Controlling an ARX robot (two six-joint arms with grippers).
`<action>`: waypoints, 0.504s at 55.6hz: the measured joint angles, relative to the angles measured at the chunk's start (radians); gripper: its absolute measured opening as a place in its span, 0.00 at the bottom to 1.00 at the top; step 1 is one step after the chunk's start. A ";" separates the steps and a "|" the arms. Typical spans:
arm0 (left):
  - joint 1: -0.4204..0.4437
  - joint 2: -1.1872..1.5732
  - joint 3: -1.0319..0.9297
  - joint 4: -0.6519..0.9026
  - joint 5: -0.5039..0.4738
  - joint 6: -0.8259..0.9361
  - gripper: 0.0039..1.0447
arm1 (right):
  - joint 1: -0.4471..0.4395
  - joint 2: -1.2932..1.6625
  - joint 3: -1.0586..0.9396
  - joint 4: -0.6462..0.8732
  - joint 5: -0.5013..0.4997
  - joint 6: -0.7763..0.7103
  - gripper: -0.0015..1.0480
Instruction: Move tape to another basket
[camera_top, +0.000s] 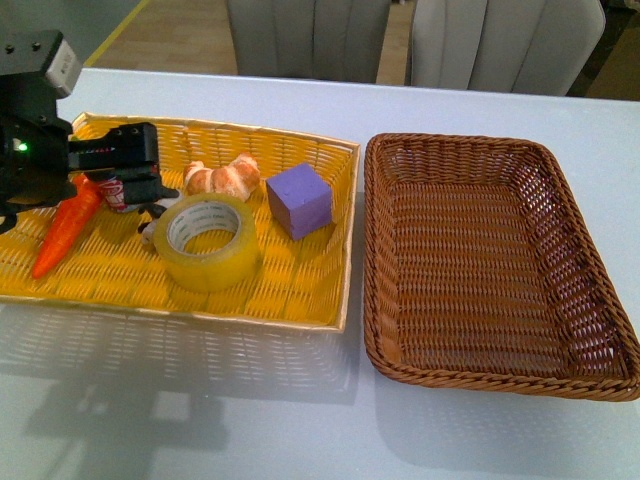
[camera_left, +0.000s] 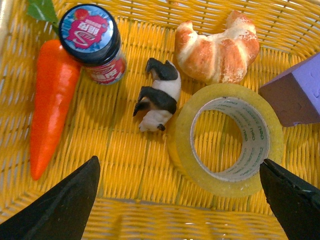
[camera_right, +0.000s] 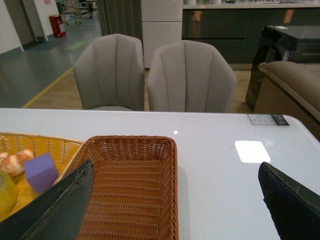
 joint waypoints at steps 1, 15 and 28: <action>-0.002 0.007 0.006 0.000 0.000 0.000 0.92 | 0.000 0.000 0.000 0.000 0.000 0.000 0.91; -0.018 0.158 0.127 -0.021 -0.015 -0.019 0.92 | 0.000 0.000 0.000 0.000 0.000 0.000 0.91; -0.039 0.268 0.219 -0.040 -0.018 -0.043 0.92 | 0.000 0.000 0.000 0.000 0.000 0.000 0.91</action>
